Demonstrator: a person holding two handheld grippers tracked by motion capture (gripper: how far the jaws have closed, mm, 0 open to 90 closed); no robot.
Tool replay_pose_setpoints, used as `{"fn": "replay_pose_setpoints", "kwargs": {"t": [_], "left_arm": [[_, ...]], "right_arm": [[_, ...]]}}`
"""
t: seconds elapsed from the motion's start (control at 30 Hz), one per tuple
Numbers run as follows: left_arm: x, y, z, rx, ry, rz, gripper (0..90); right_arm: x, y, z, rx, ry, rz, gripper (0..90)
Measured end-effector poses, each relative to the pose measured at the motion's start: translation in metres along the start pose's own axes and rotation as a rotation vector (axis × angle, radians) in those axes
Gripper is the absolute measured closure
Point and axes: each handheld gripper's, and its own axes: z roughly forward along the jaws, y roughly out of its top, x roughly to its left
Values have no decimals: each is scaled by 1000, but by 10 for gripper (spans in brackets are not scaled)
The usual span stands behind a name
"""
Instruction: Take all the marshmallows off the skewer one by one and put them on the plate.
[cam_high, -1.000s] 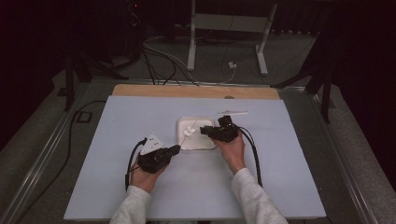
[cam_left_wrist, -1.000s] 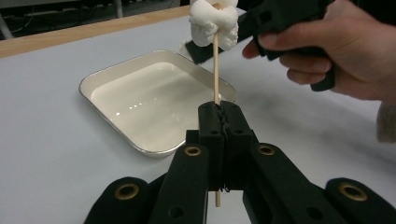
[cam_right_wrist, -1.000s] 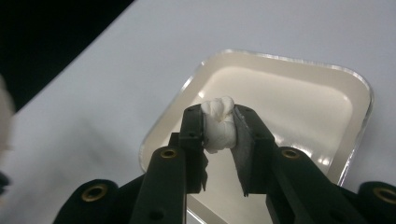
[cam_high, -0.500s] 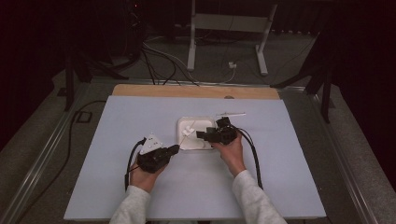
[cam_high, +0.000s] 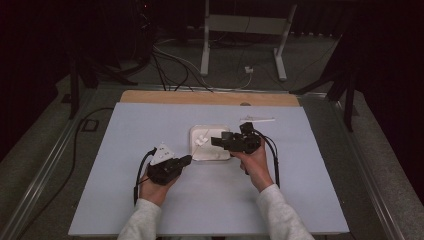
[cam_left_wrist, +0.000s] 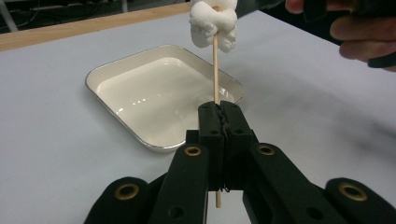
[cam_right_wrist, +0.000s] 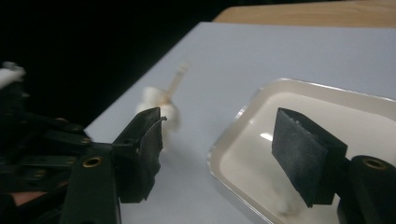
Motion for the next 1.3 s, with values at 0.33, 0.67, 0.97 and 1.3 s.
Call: {"fn": "replay_pose_setpoints", "kwargs": {"t": [0.33, 0.67, 0.97, 1.3], "left_arm": [[-2, 0, 1, -4, -12, 6, 900], [-5, 1, 0, -25, -39, 14, 900], [-4, 0, 1, -16, -37, 25, 900], [-6, -2, 3, 20, -12, 64, 900]], "right_arm": [[10, 3, 8, 1, 92, -7, 413], [6, 1, 21, 45, 197, 52, 585], [6, 3, 15, 14, 217, 61, 760], [3, 7, 2, -40, 186, 75, 805]]}}
